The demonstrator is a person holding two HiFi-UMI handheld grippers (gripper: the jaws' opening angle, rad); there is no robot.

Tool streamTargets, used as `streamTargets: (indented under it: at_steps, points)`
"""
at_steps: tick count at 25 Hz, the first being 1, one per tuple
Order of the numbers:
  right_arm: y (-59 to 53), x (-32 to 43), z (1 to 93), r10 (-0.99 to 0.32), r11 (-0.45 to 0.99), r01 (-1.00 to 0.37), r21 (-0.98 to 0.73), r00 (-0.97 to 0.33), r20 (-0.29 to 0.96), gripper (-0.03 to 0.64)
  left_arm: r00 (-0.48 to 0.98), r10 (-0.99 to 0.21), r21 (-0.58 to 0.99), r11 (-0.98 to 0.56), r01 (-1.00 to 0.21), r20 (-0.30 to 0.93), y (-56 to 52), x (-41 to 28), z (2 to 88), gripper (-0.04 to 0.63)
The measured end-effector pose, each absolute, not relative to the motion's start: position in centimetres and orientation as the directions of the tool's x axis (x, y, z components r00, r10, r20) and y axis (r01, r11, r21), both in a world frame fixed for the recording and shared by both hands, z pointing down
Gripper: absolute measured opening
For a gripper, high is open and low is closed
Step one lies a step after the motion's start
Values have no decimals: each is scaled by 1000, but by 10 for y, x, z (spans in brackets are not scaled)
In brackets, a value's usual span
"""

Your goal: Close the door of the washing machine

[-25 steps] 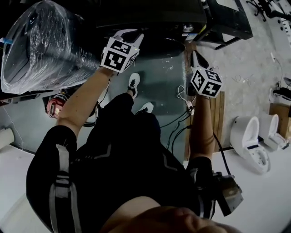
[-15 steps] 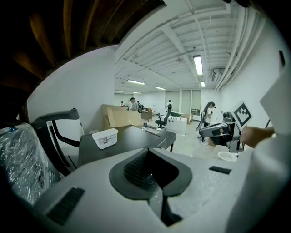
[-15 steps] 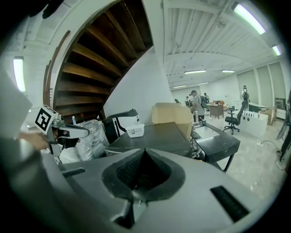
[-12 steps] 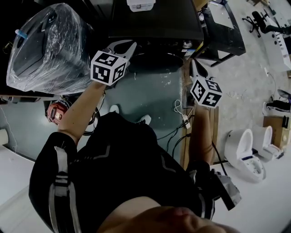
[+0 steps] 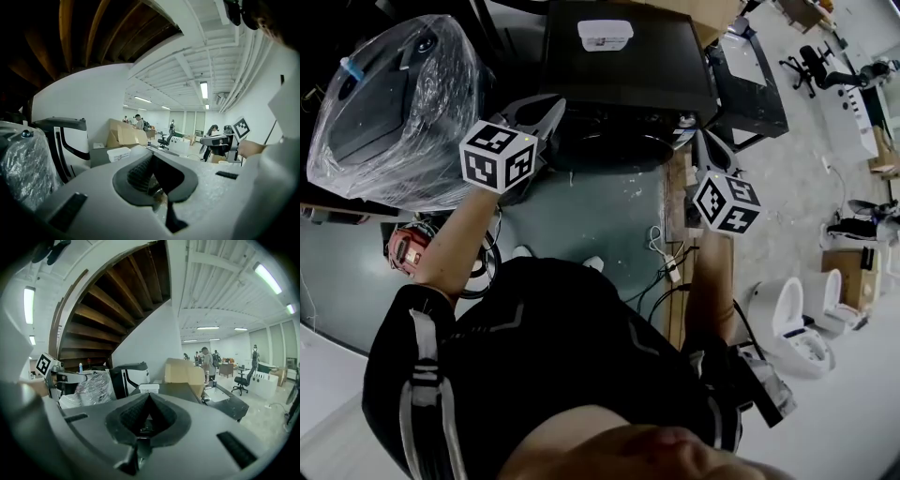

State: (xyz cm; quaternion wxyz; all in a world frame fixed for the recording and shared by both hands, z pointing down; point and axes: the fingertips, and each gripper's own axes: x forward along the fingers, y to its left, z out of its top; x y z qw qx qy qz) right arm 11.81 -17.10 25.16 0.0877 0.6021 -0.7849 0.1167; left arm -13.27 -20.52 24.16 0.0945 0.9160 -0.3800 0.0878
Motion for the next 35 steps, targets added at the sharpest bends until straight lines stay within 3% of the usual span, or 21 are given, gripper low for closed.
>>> streamTargets:
  at_steps: [8, 13, 18, 24, 35]
  points:
    - [-169, 62, 205, -946, 249, -967, -54, -255, 198, 5, 624, -757, -69, -645, -761, 192, -204, -211, 202, 5]
    - [-169, 30, 183, -952, 247, -969, -17, -246, 183, 5, 596, -789, -27, -605, -795, 150, -208, -259, 183, 5]
    - [-167, 6, 164, -963, 228, -973, 29, -221, 157, 3, 496, -861, -132, -508, -851, 113, -220, -307, 165, 5]
    - [-166, -15, 156, -964, 228, -973, 31, -222, 146, 3, 501, -862, -39, -505, -862, 77, -214, -334, 158, 5]
    - [-159, -23, 151, -967, 219, -975, 44, -211, 143, 3, 480, -875, -38, -482, -875, 55, -213, -347, 154, 5]
